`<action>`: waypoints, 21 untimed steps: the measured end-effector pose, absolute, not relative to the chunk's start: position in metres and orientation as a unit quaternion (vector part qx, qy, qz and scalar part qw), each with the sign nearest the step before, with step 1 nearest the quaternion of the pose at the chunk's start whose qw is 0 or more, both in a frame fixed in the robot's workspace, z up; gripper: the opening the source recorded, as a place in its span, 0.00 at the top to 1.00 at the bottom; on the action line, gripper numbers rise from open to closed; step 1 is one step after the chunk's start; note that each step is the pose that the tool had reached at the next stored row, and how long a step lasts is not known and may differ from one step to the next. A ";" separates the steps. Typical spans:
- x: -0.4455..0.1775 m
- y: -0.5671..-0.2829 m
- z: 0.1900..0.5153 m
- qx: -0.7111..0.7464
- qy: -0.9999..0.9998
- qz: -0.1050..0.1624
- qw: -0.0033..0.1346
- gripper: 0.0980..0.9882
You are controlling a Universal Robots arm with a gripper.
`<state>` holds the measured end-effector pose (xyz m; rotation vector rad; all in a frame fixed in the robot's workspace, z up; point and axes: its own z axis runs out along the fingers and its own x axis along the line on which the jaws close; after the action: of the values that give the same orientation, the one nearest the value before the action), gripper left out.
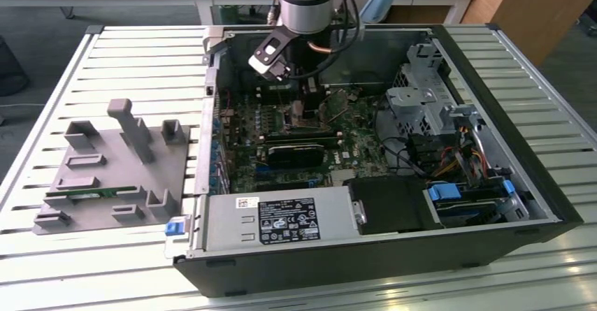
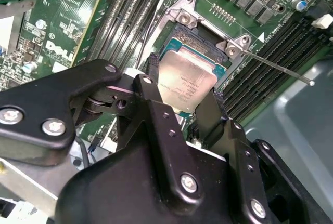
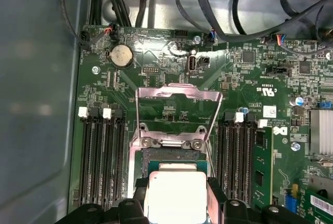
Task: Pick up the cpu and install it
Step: 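Place the cpu into insertion slot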
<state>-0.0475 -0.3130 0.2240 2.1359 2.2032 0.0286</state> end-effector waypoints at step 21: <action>-0.048 -0.312 0.205 0.697 0.716 0.009 0.036 0.52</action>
<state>-0.0476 -0.3118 0.2050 2.1419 2.1990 0.0267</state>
